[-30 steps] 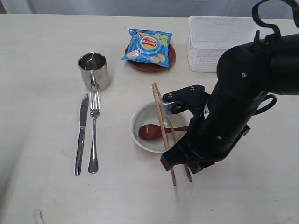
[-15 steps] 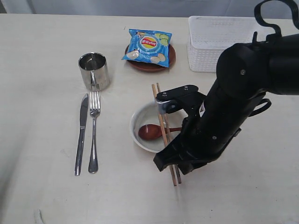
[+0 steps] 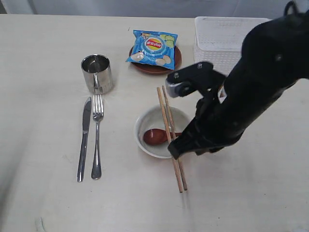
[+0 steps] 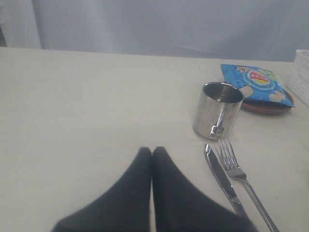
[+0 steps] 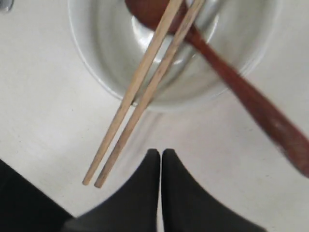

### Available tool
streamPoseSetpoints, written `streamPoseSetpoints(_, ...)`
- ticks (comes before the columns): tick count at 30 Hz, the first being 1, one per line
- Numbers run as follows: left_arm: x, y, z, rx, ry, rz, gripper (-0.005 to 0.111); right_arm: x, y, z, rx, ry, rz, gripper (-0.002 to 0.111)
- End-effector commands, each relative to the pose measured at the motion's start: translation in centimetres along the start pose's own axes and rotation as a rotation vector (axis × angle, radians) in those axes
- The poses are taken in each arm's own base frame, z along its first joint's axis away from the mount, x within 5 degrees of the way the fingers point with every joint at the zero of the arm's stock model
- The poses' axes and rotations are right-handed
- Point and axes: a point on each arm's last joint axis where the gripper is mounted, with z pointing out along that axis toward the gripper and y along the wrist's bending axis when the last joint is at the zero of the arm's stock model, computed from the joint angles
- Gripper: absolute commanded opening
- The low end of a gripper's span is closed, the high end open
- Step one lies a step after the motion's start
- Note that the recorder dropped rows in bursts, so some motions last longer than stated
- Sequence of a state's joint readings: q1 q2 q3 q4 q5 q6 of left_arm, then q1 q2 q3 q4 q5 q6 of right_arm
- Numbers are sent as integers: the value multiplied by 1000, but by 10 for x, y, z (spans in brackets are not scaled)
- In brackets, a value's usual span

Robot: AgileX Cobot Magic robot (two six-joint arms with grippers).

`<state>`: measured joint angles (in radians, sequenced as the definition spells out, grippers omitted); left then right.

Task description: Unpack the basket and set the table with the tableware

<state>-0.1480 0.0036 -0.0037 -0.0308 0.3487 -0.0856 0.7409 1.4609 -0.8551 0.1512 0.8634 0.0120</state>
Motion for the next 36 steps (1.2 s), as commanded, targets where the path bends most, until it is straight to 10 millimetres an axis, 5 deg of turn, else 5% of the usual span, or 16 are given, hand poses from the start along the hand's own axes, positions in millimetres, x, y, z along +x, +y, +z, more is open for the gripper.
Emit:
streamPoseSetpoints(1,1,0,0,4,-2,5,0,1,-12,-46,139,-215,24,2)
streamPoseSetpoints(9,1,0,0,4,-2,5,0,15,-16,-102,189,-665,12,2)
streamPoseSetpoints(18,1,0,0,4,-2,5,0,38,-17,-100,161,-721,31,2)
streamPoseSetpoints(28,1,0,0,4,-2,5,0,61,-17,-144,144,-984,37,2)
streamPoseSetpoints(36,1,0,0,4,-2,5,0,73,-21,-139,173,-917,65,2)
